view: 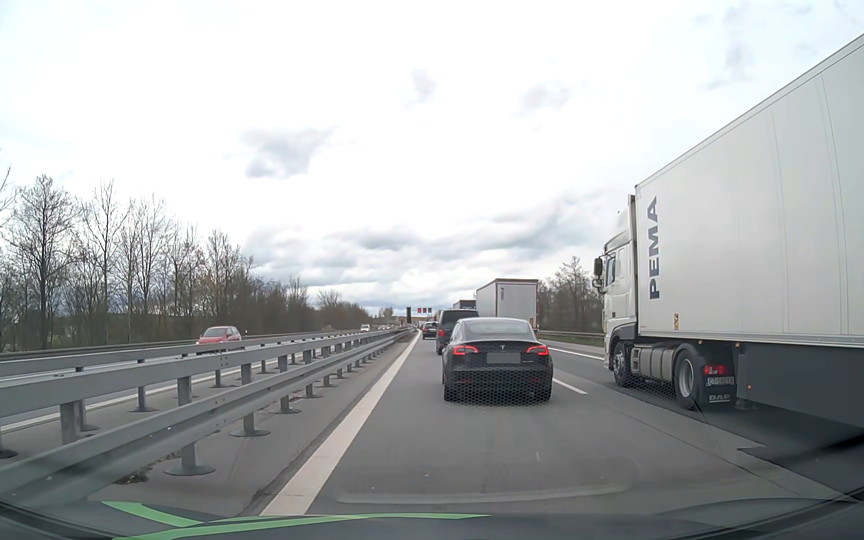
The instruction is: Follow the waypoints while adhering to traffic rules and regulations
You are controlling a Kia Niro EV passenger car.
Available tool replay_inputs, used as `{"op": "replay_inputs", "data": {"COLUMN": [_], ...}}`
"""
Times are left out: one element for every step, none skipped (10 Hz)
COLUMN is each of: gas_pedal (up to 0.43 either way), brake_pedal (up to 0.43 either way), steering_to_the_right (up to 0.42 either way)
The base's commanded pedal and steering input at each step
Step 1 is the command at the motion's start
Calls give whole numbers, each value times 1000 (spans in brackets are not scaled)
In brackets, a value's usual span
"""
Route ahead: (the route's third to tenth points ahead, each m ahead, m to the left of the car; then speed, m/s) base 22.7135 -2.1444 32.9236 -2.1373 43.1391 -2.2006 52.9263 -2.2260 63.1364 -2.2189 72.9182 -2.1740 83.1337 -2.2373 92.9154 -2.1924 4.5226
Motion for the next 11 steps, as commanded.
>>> {"op": "replay_inputs", "data": {"gas_pedal": [79,79,79,79,79,79,79,79,79,79,79], "brake_pedal": [0,0,0,0,0,0,0,0,0,0,0], "steering_to_the_right": [-4,-4,-4,-4,-4,-4,-4,-4,-3,-3,-3]}}
